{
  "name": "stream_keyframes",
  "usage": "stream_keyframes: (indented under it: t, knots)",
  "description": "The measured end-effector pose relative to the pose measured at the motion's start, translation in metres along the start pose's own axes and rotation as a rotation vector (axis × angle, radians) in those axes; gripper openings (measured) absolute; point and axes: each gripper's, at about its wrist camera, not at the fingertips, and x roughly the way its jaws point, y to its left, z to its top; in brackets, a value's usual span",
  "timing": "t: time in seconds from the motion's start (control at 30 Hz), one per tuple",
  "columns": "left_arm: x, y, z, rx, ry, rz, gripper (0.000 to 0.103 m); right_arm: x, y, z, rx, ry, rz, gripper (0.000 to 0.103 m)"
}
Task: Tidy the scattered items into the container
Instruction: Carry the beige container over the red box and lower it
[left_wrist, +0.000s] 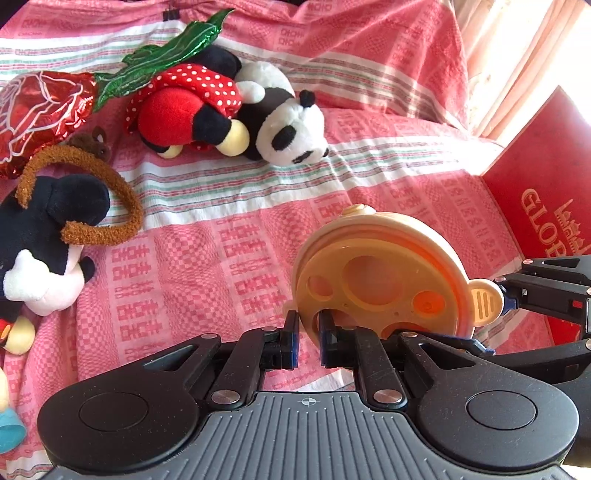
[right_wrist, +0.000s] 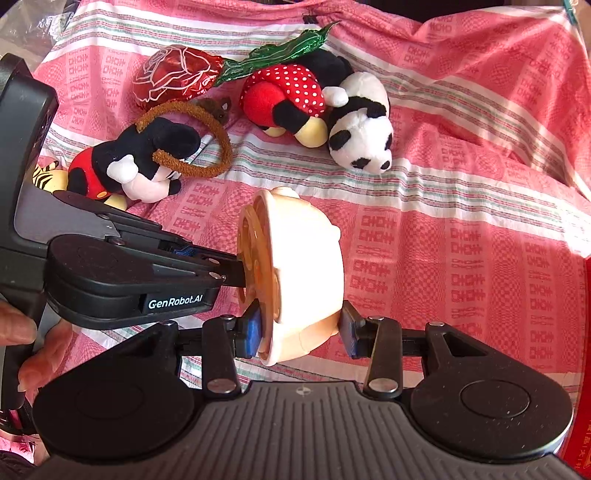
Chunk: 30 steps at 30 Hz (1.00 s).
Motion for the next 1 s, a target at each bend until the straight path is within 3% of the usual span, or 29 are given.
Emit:
stream_keyframes:
  t: [0.2, 0.47, 0.77, 1.0]
  knots:
    - [-0.011, -0.013, -0.005, 0.051, -0.013, -0.029, 0.005, -0.018, 0.002, -0.015, 0.044, -0.029, -0.038, 0.047]
    - [-0.023, -0.054, -0.004, 0.13, -0.04, -0.122, 0.005, -0.063, -0.014, -0.039, 0.117, -0.08, -0.136, 0.047]
    - [-0.06, -0.151, 0.034, 0.239, -0.167, -0.188, 0.006, -0.153, -0.068, -0.05, 0.153, -0.213, -0.249, 0.047]
    - [-0.088, -0.268, 0.059, 0.34, -0.273, -0.251, 0.006, -0.244, -0.138, -0.072, 0.174, -0.327, -0.346, 0.047]
